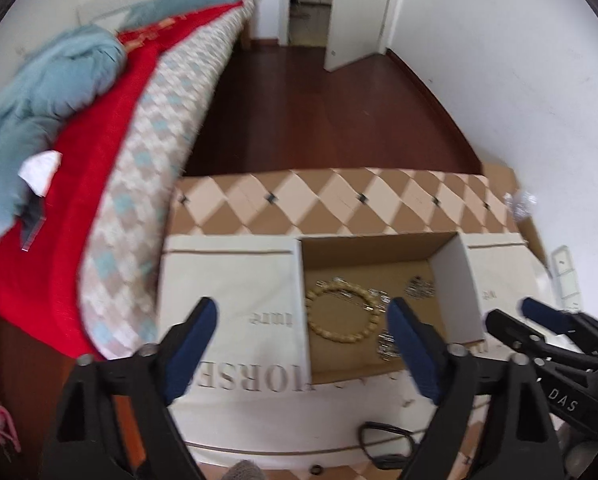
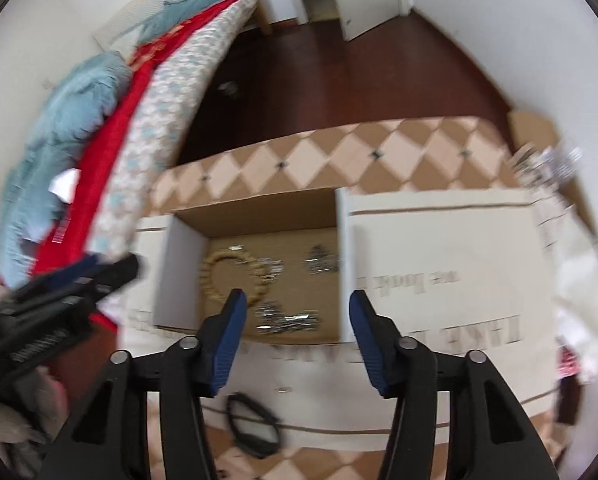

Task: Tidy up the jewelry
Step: 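Carry both bracelets into the white box and open both tools, then withdraw both open tools from the box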

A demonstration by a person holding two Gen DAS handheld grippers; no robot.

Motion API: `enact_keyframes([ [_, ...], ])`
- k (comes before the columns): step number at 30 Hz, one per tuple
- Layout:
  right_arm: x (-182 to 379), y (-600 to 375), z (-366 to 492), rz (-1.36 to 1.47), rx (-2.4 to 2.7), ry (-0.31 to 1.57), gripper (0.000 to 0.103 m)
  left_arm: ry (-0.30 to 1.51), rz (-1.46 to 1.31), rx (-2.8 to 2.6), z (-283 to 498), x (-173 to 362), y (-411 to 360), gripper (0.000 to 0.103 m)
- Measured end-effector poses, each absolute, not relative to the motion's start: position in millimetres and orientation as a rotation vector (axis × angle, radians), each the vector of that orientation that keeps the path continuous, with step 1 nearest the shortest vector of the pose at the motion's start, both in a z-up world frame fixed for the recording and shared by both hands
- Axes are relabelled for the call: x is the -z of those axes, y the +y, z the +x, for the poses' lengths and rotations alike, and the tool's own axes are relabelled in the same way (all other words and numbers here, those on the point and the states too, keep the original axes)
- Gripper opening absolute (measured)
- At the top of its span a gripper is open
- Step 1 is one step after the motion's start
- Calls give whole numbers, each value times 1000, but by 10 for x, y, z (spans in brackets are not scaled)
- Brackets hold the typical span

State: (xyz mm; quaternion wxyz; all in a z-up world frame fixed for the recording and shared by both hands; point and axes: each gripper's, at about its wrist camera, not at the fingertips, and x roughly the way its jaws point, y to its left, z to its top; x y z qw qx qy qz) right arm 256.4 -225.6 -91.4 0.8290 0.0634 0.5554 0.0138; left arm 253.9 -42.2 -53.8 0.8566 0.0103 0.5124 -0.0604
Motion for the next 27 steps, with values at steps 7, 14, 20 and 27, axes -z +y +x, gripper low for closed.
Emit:
enact_keyframes([
  [7, 1033, -2262, 2533, 30, 58, 1207, 102, 1042, 116, 21, 2366, 611, -326, 102],
  [14, 974, -2171, 2485, -9, 83, 1177, 103, 1052, 121, 13, 2241, 670, -320, 102],
  [20, 806, -2130, 2379, -21, 84, 1146, 103, 1025, 104, 12, 2094, 536, -327, 102],
  [27, 569, -2064, 2123, -47, 88, 1092, 103, 968, 91, 2, 1816, 309, -317, 102],
])
